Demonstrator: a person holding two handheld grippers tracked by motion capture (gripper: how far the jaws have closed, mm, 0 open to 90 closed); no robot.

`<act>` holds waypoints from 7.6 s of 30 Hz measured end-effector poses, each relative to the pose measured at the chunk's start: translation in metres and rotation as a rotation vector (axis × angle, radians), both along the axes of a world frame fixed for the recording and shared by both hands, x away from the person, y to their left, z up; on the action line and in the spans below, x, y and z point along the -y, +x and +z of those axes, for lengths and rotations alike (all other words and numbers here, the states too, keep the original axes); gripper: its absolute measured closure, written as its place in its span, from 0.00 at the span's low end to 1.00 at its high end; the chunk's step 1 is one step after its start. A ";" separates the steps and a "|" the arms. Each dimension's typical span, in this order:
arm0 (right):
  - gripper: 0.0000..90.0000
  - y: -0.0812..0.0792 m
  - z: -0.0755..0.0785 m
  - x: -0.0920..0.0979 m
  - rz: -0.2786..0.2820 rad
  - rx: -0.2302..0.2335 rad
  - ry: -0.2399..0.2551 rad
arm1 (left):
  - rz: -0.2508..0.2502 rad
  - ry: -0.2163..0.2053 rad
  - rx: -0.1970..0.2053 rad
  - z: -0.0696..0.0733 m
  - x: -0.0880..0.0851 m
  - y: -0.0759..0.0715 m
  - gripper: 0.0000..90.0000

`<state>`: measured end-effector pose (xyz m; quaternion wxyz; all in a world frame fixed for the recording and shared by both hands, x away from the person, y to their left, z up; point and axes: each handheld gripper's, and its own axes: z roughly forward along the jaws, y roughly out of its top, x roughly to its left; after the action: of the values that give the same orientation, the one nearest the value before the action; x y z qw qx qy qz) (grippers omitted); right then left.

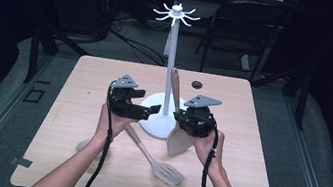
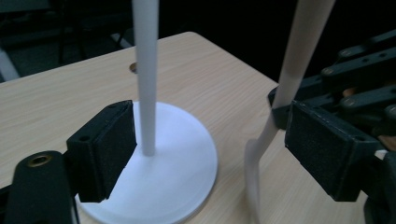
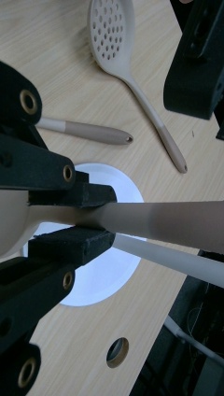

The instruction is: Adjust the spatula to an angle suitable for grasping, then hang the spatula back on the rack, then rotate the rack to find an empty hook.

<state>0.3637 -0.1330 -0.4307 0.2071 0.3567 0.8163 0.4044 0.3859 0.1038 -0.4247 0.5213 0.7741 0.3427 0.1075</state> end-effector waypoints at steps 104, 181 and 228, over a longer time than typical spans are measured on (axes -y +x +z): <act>0.05 -0.028 -0.048 0.095 -0.078 -0.195 -0.016 | -0.026 -0.091 0.136 0.064 0.065 0.039 0.85; 0.04 -0.023 -0.053 0.094 -0.071 -0.211 -0.044 | 0.040 -0.030 0.192 0.080 0.053 0.056 0.80; 0.04 -0.023 -0.057 0.099 -0.068 -0.231 -0.065 | 0.062 -0.059 0.244 0.116 -0.019 0.053 0.98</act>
<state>0.3412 -0.2323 -0.4873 0.1366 0.4214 0.8349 0.3265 0.4392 0.1230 -0.3092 0.5782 0.7285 0.3037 0.2067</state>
